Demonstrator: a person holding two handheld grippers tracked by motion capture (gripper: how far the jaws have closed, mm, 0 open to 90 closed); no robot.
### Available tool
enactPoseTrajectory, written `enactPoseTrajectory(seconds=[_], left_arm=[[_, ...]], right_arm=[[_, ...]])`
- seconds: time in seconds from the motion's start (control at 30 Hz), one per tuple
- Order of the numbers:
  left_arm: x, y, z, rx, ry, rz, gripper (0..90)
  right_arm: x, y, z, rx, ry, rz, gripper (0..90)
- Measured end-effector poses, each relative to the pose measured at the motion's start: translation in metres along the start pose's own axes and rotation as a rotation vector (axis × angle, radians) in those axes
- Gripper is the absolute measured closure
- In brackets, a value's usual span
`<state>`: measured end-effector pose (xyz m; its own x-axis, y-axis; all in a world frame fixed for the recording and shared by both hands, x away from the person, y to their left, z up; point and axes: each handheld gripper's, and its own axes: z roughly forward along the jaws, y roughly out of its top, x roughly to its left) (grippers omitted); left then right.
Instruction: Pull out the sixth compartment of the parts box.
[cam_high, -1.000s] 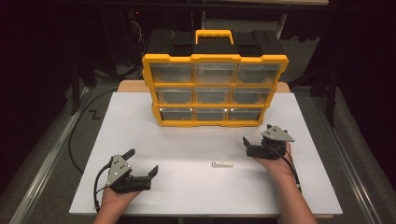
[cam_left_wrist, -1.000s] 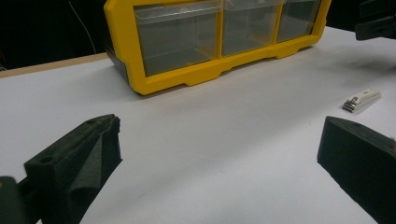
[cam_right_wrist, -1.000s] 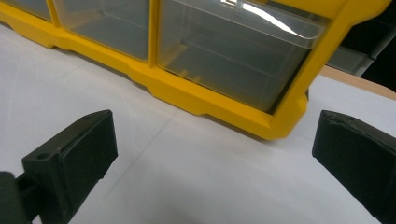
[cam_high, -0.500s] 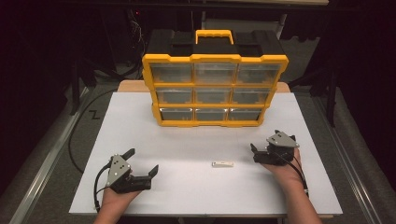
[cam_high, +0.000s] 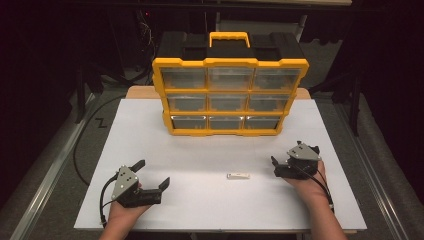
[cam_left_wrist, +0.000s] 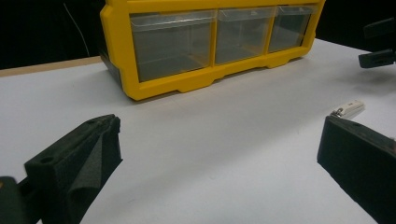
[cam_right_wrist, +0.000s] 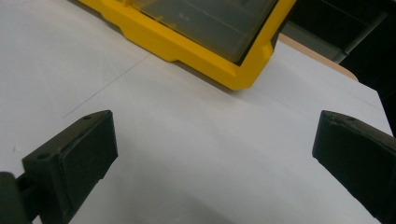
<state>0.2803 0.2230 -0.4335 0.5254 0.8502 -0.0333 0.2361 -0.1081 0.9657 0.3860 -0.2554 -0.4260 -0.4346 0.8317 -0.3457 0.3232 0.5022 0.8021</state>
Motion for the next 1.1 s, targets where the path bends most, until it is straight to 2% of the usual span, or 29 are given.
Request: enactPoseTrajectory(seconds=[0.07,0.13,0.17,0.27,0.37,0.43,0.57,0.63,0.7,0.77,0.93,0.97,1.0,1.1], left_arm=[[0.000,0.000,0.000,0.004,0.007,0.002,0.3],[0.000,-0.001,0.000,0.001,0.014,0.006,0.3],[0.000,-0.001,-0.001,0.004,0.017,0.011,0.3],[0.000,-0.001,0.000,0.004,0.022,0.012,0.3],[0.000,-0.001,0.000,0.011,0.004,-0.008,0.3],[0.000,-0.001,0.001,0.019,-0.004,-0.017,0.2],[-0.002,0.000,0.001,0.006,-0.003,-0.002,0.3],[-0.001,0.000,0.001,0.006,-0.001,-0.001,0.3],[-0.001,0.001,0.000,0.003,0.001,-0.005,0.3],[-0.002,0.001,0.000,0.003,0.003,0.008,0.3],[-0.002,0.000,0.000,0.004,0.008,0.018,0.3],[-0.002,0.000,0.000,0.001,0.016,0.025,0.3],[-0.002,0.000,-0.001,0.000,0.019,0.026,0.3],[-0.001,0.000,-0.001,-0.005,0.025,0.019,0.3]], right_arm=[[0.004,0.001,0.001,0.010,0.001,-0.033,1.2],[0.005,0.001,0.001,0.013,0.002,-0.036,1.2],[0.007,0.002,0.001,0.015,0.000,-0.056,1.2],[0.008,0.003,0.001,0.018,0.000,-0.074,1.2],[0.012,0.003,0.002,0.031,0.000,-0.102,1.2],[0.016,0.004,0.002,0.036,-0.008,-0.137,1.3],[0.019,0.005,0.002,0.045,-0.016,-0.171,1.3],[0.023,0.007,0.002,0.055,-0.026,-0.212,1.3],[0.025,0.008,0.002,0.058,-0.030,-0.223,1.3],[0.027,0.009,0.002,0.063,-0.035,-0.244,1.3],[0.032,0.012,0.002,0.082,-0.037,-0.314,1.2],[0.034,0.013,0.002,0.083,-0.035,-0.310,1.2],[0.036,0.014,0.002,0.084,-0.045,-0.343,1.2],[0.038,0.015,0.001,0.088,-0.051,-0.365,1.2]])
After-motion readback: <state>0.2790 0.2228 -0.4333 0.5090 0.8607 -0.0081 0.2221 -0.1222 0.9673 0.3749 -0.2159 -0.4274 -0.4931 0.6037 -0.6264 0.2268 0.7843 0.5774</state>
